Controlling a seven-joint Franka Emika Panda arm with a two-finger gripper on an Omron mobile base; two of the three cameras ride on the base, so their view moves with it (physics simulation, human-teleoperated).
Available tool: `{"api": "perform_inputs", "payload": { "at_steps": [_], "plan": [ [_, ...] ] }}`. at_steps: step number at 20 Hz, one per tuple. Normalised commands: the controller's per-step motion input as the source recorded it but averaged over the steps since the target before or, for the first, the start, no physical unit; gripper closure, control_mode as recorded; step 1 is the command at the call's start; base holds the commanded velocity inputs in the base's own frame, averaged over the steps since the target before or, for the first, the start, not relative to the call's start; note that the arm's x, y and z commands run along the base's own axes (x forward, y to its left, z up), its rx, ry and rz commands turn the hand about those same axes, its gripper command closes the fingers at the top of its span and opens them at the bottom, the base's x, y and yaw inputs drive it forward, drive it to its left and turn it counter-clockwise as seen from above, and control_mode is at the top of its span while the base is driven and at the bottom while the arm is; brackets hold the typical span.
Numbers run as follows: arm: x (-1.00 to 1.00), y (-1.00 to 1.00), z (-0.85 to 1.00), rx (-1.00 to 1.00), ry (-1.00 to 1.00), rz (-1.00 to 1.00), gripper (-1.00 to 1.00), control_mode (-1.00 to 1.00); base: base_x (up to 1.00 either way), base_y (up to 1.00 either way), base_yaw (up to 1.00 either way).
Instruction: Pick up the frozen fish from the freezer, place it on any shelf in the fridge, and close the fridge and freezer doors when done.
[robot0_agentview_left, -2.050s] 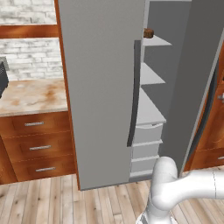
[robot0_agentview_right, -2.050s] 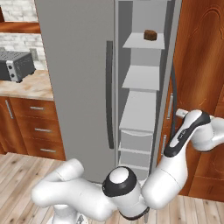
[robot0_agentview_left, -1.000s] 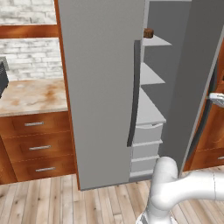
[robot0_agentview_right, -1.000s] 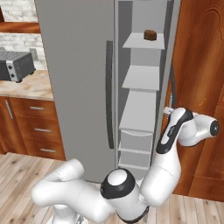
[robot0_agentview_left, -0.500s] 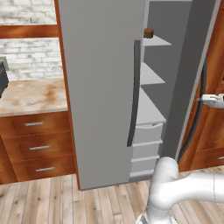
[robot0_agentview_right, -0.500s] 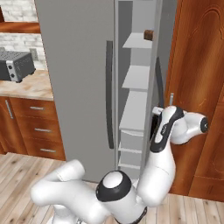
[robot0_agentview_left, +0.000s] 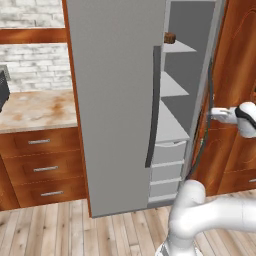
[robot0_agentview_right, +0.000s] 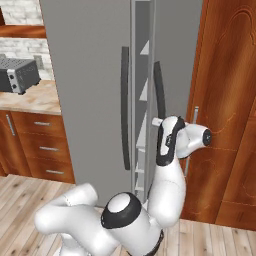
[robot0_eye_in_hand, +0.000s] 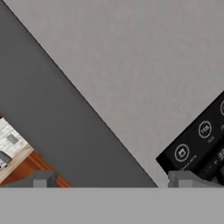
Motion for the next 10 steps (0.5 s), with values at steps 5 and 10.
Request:
{"api": "perform_inputs", "payload": {
  "at_steps": [5, 10],
  "plan": [
    [0.25, 0.85, 0.00, 0.02, 0.00, 0.00, -1.00, -1.00, 0.00, 0.00, 0.00],
    [0.42, 0.35, 0.00, 0.00, 0.00, 0.00, -1.00, -1.00, 0.00, 0.00, 0.00]
  ]
}}
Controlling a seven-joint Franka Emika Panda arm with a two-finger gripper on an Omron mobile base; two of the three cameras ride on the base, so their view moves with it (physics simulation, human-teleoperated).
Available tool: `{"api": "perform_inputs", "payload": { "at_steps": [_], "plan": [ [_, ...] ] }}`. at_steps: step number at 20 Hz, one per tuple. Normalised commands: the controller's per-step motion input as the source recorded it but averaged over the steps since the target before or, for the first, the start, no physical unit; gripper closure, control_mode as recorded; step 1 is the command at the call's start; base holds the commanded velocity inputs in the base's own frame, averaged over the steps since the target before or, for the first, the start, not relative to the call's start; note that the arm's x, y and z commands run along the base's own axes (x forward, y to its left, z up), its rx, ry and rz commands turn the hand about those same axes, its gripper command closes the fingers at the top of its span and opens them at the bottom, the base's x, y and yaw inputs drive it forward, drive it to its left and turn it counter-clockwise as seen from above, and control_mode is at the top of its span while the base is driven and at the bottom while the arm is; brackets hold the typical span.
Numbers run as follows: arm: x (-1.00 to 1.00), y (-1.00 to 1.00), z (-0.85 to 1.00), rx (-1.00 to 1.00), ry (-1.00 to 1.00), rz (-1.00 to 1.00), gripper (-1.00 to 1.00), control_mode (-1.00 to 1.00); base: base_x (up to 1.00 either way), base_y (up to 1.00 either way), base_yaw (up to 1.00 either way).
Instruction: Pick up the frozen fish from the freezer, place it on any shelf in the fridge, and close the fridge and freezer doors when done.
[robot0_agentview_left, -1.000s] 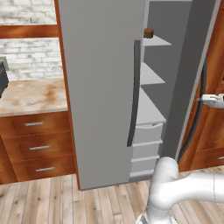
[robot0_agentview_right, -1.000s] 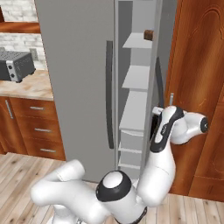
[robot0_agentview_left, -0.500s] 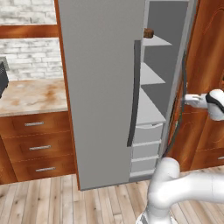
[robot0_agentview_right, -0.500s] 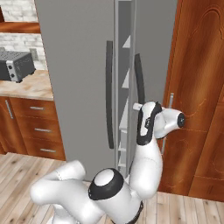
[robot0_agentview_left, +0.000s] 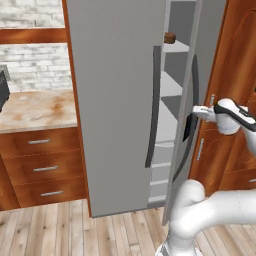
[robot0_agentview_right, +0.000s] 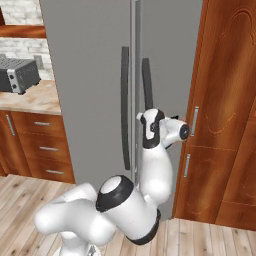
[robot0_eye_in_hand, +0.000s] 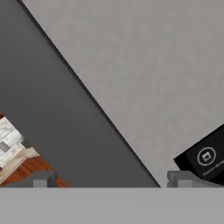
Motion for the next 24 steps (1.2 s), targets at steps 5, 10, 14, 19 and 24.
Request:
{"api": "perform_inputs", "payload": {
  "at_steps": [5, 10, 14, 19, 24],
  "plan": [
    [0.48, 0.29, 0.00, 0.00, 0.00, 0.00, -1.00, -1.00, 0.00, 0.00, 0.00],
    [0.53, 0.32, 0.00, 0.00, 0.00, 0.00, -1.00, -1.00, 0.00, 0.00, 0.00],
    [0.60, 0.30, 0.00, 0.00, 0.00, 0.00, -1.00, -1.00, 0.00, 0.00, 0.00],
    [0.64, 0.33, 0.00, 0.00, 0.00, 0.00, -1.00, -1.00, 0.00, 0.00, 0.00],
    [0.67, 0.37, 0.00, 0.00, 0.00, 0.00, -1.00, -1.00, 0.00, 0.00, 0.00]
  ]
}}
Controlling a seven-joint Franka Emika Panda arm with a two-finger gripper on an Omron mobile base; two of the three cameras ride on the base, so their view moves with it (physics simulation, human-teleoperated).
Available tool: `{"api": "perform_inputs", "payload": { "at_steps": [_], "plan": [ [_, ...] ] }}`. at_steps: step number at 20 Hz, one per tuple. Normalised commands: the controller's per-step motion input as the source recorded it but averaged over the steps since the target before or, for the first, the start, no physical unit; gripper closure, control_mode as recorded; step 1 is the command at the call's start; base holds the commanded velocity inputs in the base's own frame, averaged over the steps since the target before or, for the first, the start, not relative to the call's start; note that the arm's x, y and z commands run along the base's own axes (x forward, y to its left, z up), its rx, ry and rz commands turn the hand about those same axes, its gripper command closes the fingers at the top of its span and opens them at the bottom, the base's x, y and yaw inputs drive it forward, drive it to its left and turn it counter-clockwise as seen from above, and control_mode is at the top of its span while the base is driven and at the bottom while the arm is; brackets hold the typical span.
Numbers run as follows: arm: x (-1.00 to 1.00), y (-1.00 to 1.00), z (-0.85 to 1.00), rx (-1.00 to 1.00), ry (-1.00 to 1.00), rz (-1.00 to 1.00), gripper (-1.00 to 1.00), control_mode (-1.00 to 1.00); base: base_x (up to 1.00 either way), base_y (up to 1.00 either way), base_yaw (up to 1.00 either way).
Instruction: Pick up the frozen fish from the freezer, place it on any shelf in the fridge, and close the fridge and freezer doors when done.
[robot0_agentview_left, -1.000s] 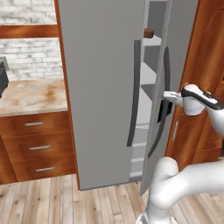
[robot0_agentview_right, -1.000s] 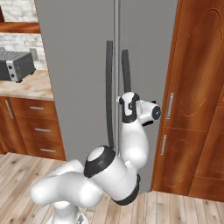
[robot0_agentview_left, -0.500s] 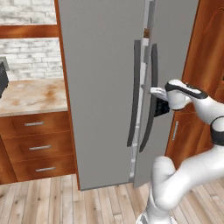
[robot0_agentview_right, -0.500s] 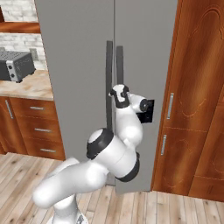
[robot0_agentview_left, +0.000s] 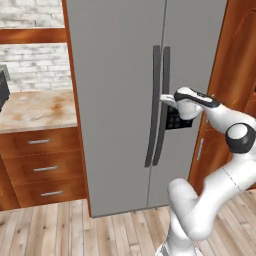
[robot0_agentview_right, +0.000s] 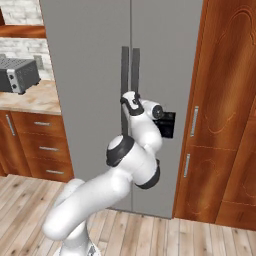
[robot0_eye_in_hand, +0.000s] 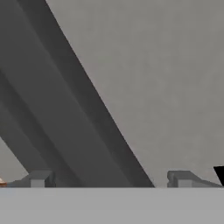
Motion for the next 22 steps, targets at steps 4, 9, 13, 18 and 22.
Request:
{"api": "perform_inputs", "payload": {
  "at_steps": [4, 9, 13, 18, 22],
  "plan": [
    [0.71, 0.39, 0.00, 0.00, 0.00, 0.00, -1.00, -1.00, 0.00, 0.00, 0.00],
    [0.74, 0.38, -0.02, 0.00, -0.01, 0.00, -1.00, -1.00, 0.00, 0.00, 0.00],
    [0.57, 0.35, -0.11, 0.00, -0.08, 0.00, -1.00, -1.00, 0.00, 0.00, 0.00],
    [0.36, 0.16, -0.06, 0.00, -0.05, 0.00, -1.00, -1.00, 0.00, 0.00, 0.00],
    [0.79, 0.14, -0.02, 0.00, 0.00, 0.02, -1.00, -1.00, 0.00, 0.00, 0.00]
  ]
}}
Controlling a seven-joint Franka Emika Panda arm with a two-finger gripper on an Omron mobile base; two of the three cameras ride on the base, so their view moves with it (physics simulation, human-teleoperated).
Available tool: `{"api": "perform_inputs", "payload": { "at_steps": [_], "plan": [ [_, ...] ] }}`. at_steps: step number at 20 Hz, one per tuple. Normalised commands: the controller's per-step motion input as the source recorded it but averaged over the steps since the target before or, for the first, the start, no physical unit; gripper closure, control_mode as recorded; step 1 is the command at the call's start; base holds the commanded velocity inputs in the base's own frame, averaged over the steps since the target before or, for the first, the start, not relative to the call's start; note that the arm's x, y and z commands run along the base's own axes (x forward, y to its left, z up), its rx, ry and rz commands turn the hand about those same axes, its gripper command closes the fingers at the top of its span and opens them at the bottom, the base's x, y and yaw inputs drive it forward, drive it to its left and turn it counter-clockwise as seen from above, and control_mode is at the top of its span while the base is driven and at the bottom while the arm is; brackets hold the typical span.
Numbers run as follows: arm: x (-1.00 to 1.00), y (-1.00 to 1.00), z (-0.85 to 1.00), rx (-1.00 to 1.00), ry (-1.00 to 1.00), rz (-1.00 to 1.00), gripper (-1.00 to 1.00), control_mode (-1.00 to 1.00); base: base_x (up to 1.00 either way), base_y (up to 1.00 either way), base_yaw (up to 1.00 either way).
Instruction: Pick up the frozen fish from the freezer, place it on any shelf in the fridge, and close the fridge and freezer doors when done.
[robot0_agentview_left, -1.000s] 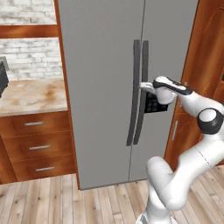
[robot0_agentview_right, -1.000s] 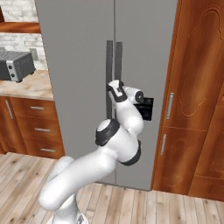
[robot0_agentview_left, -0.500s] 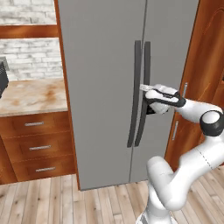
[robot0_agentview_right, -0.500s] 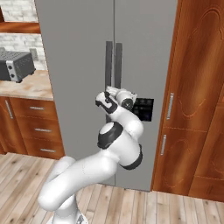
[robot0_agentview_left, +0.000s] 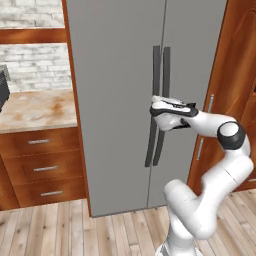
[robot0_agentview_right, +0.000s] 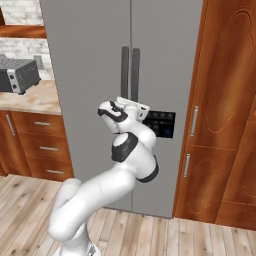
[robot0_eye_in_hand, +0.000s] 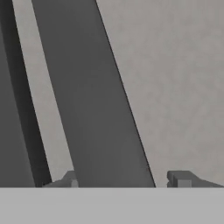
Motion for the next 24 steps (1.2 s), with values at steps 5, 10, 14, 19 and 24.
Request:
{"api": "perform_inputs", "payload": {
  "at_steps": [5, 10, 14, 19, 24],
  "plan": [
    [0.77, 0.29, -0.09, 0.00, 0.00, 0.00, -1.00, -1.00, 0.00, 0.00, 0.00],
    [1.00, 0.36, -0.43, 0.00, -0.06, 0.02, -1.00, -1.00, 0.00, 0.00, 0.00],
    [1.00, 0.39, -0.60, 0.00, -0.15, 0.06, -1.00, -1.00, 0.00, 0.00, 0.00],
    [1.00, 0.48, -0.85, 0.03, -0.17, 0.13, -1.00, -1.00, 0.00, 0.00, 0.00],
    [1.00, 0.69, -1.00, -0.02, -0.08, 0.12, -1.00, -1.00, 0.00, 0.00, 0.00]
  ]
}}
